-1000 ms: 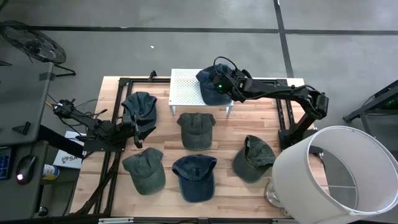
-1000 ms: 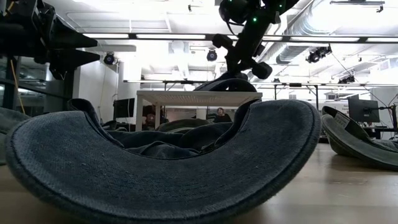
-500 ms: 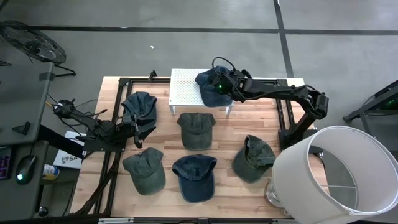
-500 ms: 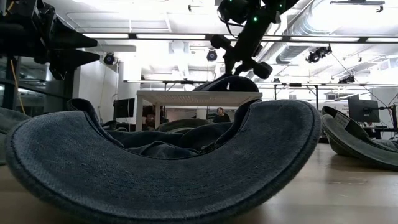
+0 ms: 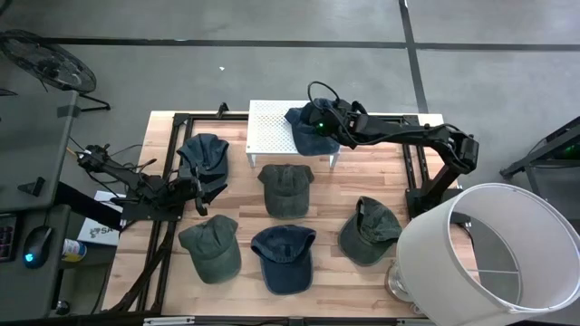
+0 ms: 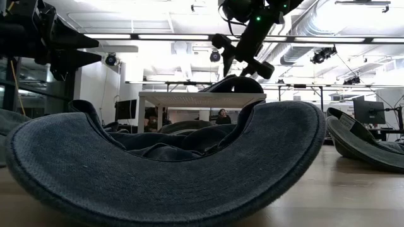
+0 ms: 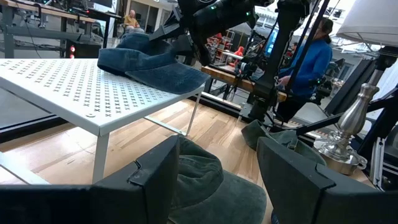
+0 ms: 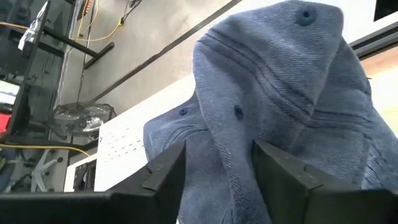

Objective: Pick & Place hat
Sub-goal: Put the top right blue cap on the shelf, then put the bottom right gray cap on the shelf

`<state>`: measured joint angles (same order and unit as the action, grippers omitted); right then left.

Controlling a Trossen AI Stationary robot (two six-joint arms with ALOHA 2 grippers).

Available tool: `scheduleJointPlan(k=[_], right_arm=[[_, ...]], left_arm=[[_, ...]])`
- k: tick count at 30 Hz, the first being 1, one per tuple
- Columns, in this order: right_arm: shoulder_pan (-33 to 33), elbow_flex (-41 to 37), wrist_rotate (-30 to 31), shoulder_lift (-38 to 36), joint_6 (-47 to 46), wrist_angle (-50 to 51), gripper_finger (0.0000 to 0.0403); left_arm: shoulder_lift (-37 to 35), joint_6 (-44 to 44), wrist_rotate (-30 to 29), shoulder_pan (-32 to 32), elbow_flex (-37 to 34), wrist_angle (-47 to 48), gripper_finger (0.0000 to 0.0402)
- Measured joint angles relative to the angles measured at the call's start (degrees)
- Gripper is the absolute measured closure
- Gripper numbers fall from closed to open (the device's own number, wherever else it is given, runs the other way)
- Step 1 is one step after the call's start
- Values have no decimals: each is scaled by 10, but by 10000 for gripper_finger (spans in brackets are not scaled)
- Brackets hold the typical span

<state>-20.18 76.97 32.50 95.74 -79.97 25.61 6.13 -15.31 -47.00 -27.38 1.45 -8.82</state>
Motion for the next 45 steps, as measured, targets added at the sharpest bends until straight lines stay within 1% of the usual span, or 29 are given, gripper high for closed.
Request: scheduleJointPlan(k=[7,12,19,28,33,38,45], right_arm=[[0,0,-2,0,19,-2,174],[0,0,-10,-2,34,-2,153],[0,0,-12,-7,66,-10,148],[0,0,-30,-7,128,-75,148],[0,0,-28,-9,155,-79,148],[0,0,-3,-18,178,-76,148],[4,0,67,-57,234,-42,148]], left_arm=[[0,0,0,0,0,0,188],[0,0,0,0,0,0,188],[0,0,0,0,0,0,188],[0,0,0,0,0,0,188],[0,0,0,0,0,0,188],[0,0,0,0,0,0,188],[0,0,0,0,0,0,188]])
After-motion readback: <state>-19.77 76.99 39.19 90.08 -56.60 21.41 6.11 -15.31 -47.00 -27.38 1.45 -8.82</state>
